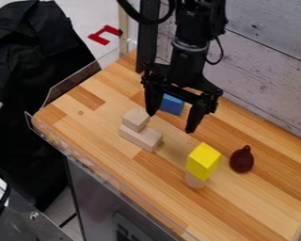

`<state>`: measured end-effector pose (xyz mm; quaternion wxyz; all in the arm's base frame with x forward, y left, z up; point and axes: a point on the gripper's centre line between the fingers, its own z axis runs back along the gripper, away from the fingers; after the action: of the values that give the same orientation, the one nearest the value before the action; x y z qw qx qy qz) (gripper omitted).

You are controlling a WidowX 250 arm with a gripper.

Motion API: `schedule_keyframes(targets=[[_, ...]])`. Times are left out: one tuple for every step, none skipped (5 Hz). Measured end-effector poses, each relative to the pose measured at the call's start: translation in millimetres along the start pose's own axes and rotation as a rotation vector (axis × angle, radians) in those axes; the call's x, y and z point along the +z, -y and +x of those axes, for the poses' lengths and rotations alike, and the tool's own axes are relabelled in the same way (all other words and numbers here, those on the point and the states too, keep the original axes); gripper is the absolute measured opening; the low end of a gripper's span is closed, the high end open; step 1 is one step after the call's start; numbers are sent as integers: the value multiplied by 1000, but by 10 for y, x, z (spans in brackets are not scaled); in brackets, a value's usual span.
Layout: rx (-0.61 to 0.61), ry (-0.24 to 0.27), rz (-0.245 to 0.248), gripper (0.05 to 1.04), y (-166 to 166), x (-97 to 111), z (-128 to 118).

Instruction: Put the blue block on top of the cube

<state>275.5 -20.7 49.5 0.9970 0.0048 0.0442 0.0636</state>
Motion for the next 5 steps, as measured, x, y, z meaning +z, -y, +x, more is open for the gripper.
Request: schedule_keyframes(targets=[[3, -33, 7, 1001, -12, -87, -38], [42, -10, -39, 1001, -4, -34, 43], [118, 29, -101, 1001, -16, 45, 167], [209, 65, -134, 1001, -36, 147, 297], [409, 105, -207, 1001, -70, 181, 416]])
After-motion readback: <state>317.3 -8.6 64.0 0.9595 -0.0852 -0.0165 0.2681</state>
